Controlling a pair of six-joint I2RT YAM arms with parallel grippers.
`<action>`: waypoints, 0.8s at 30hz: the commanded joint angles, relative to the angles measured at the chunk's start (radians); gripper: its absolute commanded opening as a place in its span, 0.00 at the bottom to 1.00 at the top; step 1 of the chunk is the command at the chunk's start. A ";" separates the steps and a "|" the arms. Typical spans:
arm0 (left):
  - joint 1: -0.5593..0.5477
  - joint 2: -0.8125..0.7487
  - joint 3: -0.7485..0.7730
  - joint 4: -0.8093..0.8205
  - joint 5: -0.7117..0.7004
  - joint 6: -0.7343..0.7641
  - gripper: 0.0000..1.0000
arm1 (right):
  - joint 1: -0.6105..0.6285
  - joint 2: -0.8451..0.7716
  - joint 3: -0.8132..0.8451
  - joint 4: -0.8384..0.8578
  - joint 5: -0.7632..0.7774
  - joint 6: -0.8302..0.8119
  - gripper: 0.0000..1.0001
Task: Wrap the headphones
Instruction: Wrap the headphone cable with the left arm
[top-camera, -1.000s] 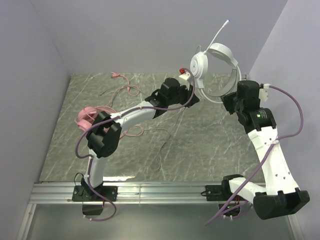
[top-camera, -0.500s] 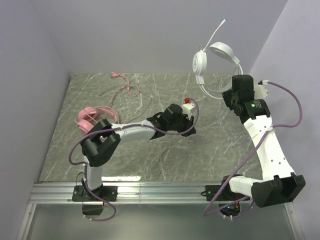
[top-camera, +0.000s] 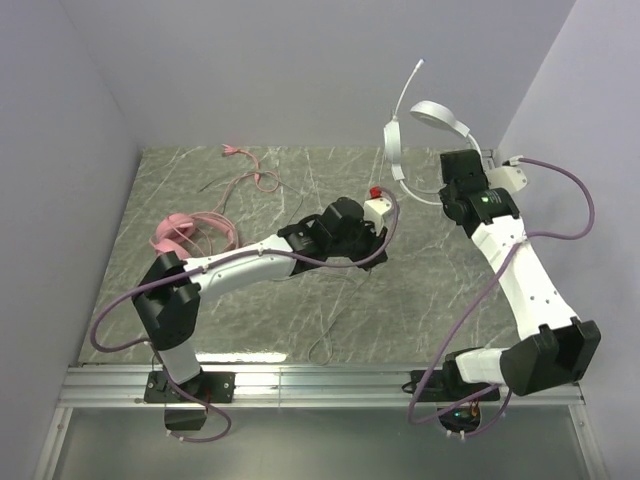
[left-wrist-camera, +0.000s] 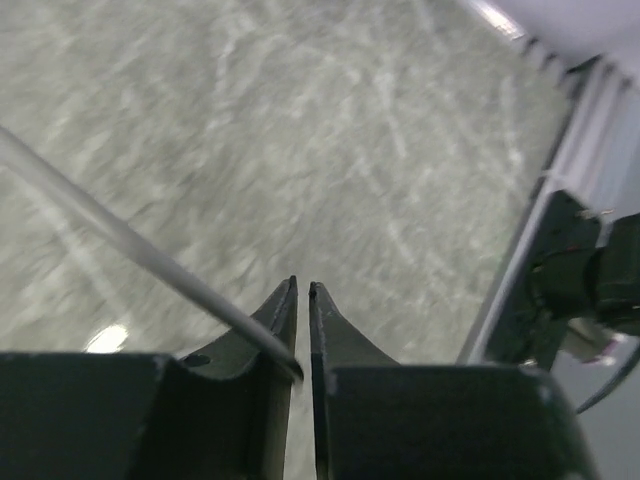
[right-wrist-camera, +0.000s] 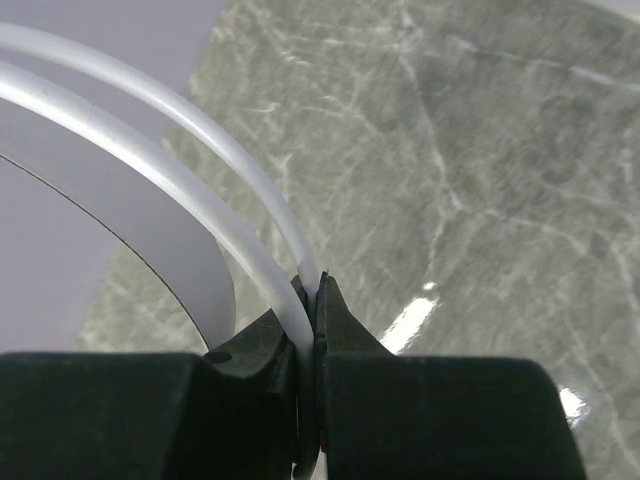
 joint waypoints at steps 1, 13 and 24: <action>-0.007 -0.078 0.099 -0.231 -0.139 0.119 0.16 | 0.008 0.018 0.049 0.029 0.125 0.000 0.00; -0.007 -0.297 0.106 -0.376 -0.469 0.281 0.17 | 0.025 0.052 0.018 0.043 0.174 -0.127 0.00; -0.008 -0.365 0.097 -0.350 -0.583 0.406 0.11 | 0.033 0.009 -0.078 0.110 0.179 -0.246 0.00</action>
